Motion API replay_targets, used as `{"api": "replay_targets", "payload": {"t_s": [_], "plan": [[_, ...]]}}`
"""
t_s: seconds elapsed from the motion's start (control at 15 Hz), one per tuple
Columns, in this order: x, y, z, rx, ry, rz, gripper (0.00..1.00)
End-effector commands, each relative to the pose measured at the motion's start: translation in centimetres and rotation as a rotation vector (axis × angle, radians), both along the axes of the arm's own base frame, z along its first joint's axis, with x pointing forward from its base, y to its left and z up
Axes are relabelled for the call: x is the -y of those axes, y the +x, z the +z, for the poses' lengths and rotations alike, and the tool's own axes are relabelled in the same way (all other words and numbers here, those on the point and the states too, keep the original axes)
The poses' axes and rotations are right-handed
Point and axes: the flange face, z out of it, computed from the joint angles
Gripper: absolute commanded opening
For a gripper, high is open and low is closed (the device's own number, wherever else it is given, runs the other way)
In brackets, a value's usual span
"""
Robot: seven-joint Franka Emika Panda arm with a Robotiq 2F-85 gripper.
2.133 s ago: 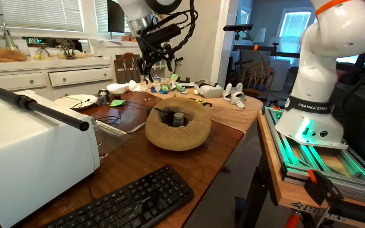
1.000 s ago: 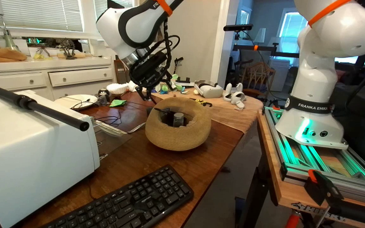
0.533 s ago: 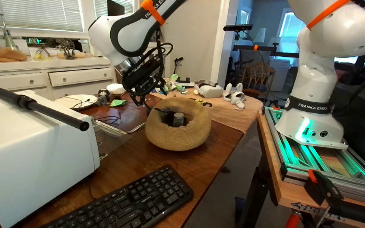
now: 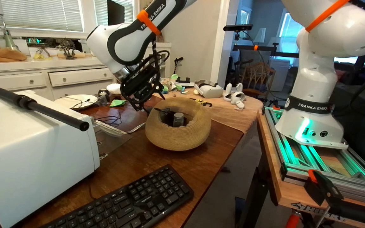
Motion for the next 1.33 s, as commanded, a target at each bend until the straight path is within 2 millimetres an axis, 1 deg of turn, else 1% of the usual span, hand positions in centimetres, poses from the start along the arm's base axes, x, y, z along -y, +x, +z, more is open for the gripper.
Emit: {"api": "replay_targets", "payload": {"t_s": [0.0, 0.07, 0.2, 0.53, 0.87, 1.13, 1.27], "plan": [[-0.2, 0.1, -0.5, -0.036, -0.018, -0.007, 1.00], [-0.2, 0.1, -0.5, -0.039, -0.021, -0.009, 1.00], [-0.3, -0.2, -0.3, -0.046, -0.033, -0.012, 0.95], [-0.1, -0.8, 0.5, -0.063, -0.043, -0.018, 1.00], [-0.1, -1.4, 1.2, -0.074, -0.042, -0.019, 1.00], [0.4, -2.0, 1.1, -0.097, -0.042, -0.023, 0.93], [0.7, -2.4, 0.9, -0.114, -0.041, -0.027, 0.96]]}}
